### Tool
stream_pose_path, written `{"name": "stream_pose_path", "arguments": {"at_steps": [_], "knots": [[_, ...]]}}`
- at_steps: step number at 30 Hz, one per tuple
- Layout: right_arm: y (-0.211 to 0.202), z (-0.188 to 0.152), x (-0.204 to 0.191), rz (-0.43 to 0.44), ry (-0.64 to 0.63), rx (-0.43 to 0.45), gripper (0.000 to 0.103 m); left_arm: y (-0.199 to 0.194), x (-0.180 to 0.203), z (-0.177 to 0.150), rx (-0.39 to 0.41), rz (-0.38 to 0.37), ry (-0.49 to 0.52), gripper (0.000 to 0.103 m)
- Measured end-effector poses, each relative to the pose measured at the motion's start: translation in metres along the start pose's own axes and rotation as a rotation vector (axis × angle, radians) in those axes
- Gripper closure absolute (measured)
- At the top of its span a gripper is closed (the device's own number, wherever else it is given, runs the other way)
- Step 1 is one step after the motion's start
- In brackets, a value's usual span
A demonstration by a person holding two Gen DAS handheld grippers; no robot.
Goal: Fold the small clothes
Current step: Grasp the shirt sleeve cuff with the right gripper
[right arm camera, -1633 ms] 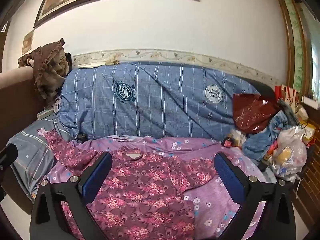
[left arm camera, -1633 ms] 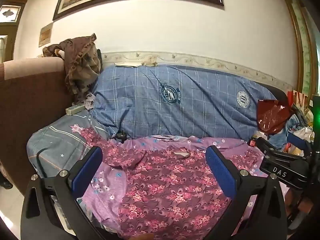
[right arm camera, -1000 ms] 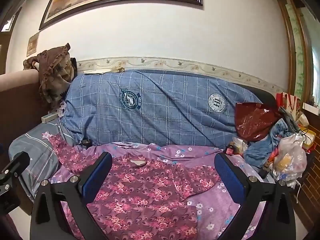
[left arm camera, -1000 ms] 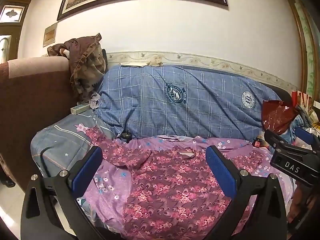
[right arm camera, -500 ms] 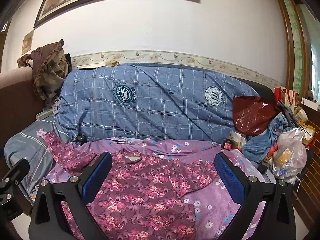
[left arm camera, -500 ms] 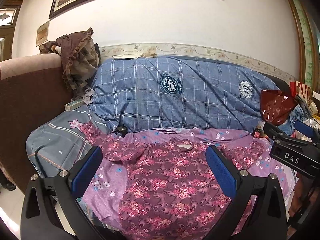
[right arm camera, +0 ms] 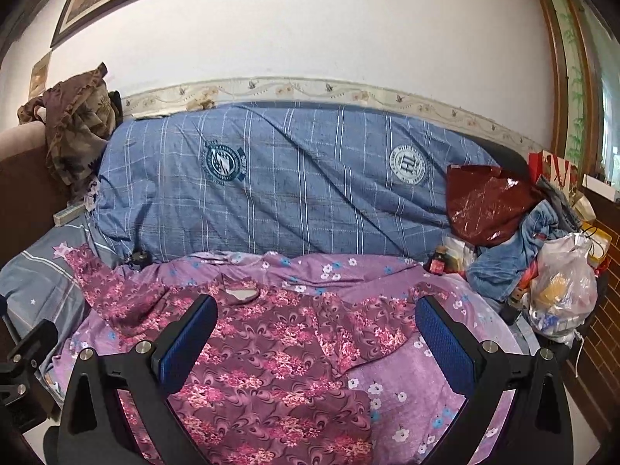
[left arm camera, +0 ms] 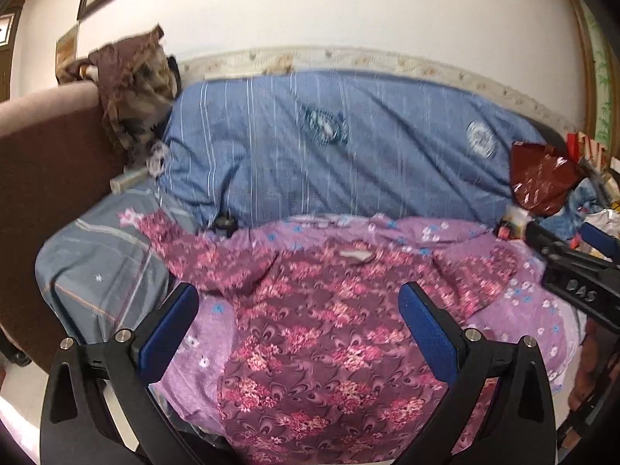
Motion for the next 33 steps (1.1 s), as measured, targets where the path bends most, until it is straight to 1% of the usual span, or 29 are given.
{"name": "stream_pose_path", "arguments": {"at_steps": [2,4,6,8,9,10,11,12,13,14,15,16,18,19,20,22,23,24,26,27,28,29,30,31,32,33], "knots": [[0.02,-0.007,0.009,-0.003,0.009,-0.034,0.001,0.022,-0.001,-0.008,-0.059,0.005,-0.016,0.0],[0.045,-0.016,0.024,0.015,0.041,-0.088,0.002,0.042,-0.003,-0.016,-0.116,0.017,-0.032,0.0],[0.078,-0.024,0.058,0.05,0.127,-0.14,0.002,0.069,-0.006,-0.023,-0.176,0.022,-0.047,0.0],[0.11,-0.033,0.102,0.044,0.24,-0.188,0.002,0.093,-0.012,-0.02,-0.192,0.043,-0.052,0.0],[0.128,-0.039,0.131,0.038,0.317,-0.219,0.002,0.1,-0.015,-0.014,-0.184,0.061,-0.053,0.0],[0.145,-0.045,0.16,0.051,0.397,-0.245,0.003,0.108,-0.02,-0.001,-0.159,0.093,-0.053,0.0],[0.157,-0.05,0.181,0.07,0.46,-0.265,0.006,0.116,-0.027,0.021,-0.109,0.142,-0.05,0.0],[0.17,-0.055,0.205,0.093,0.535,-0.289,0.008,0.119,-0.031,0.033,-0.076,0.166,-0.05,0.0],[0.183,-0.059,0.227,0.111,0.61,-0.309,0.013,0.122,-0.036,0.05,-0.025,0.193,-0.05,0.0],[0.196,-0.064,0.252,0.13,0.704,-0.319,0.015,0.126,-0.041,0.067,0.042,0.228,-0.046,0.0],[0.205,-0.066,0.266,0.153,0.761,-0.312,0.015,0.131,-0.046,0.074,0.096,0.265,-0.038,0.0],[0.217,-0.068,0.279,0.179,0.811,-0.309,0.015,0.145,-0.051,0.073,0.122,0.304,-0.037,0.0],[0.241,-0.071,0.294,0.184,0.887,-0.315,0.016,0.183,-0.062,0.057,-0.008,0.273,-0.064,0.0],[0.256,-0.074,0.301,0.171,0.923,-0.328,0.017,0.205,-0.064,0.042,-0.094,0.264,-0.07,0.0],[0.275,-0.079,0.309,0.159,0.958,-0.344,0.022,0.224,-0.067,0.026,-0.143,0.277,-0.057,0.003],[0.3,-0.083,0.314,0.143,0.991,-0.372,0.029,0.245,-0.071,0.001,-0.188,0.289,-0.04,0.003],[0.317,-0.087,0.317,0.109,0.992,-0.402,0.035,0.25,-0.074,-0.008,-0.2,0.273,-0.054,0.003],[0.33,-0.09,0.32,0.079,0.995,-0.42,0.039,0.253,-0.076,-0.012,-0.206,0.266,-0.069,0.003],[0.348,-0.092,0.321,0.057,0.99,-0.425,0.044,0.26,-0.084,-0.023,-0.214,0.262,-0.132,0.003],[0.356,-0.094,0.32,0.035,0.973,-0.442,0.045,0.265,-0.088,-0.024,-0.217,0.256,-0.154,0.003],[0.363,-0.098,0.319,0.006,0.963,-0.467,0.05,0.269,-0.089,-0.025,-0.22,0.251,-0.172,0.003],[0.369,-0.1,0.318,-0.019,0.957,-0.469,0.06,0.275,-0.092,-0.028,-0.222,0.247,-0.189,0.003],[0.369,-0.099,0.319,-0.032,0.938,-0.445,0.066,0.277,-0.092,-0.029,-0.226,0.243,-0.195,0.003],[0.371,-0.096,0.315,-0.013,0.92,-0.456,0.09,0.282,-0.091,-0.032,-0.231,0.231,-0.204,0.003],[0.375,-0.096,0.313,-0.003,0.918,-0.473,0.1,0.286,-0.093,-0.035,-0.237,0.211,-0.219,0.003],[0.372,-0.094,0.311,-0.015,0.916,-0.469,0.1,0.291,-0.095,-0.037,-0.244,0.199,-0.237,0.003]]}}
Point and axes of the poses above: each gripper's, at about its wrist camera, not at the fingertips, and y roughly the way its jaws point, x to its right, z to its top, the point moved 4 cm from there along y, roughly the way its jaws point, and after that the axes turned 5 degrees about y, right-handed, at the moved point
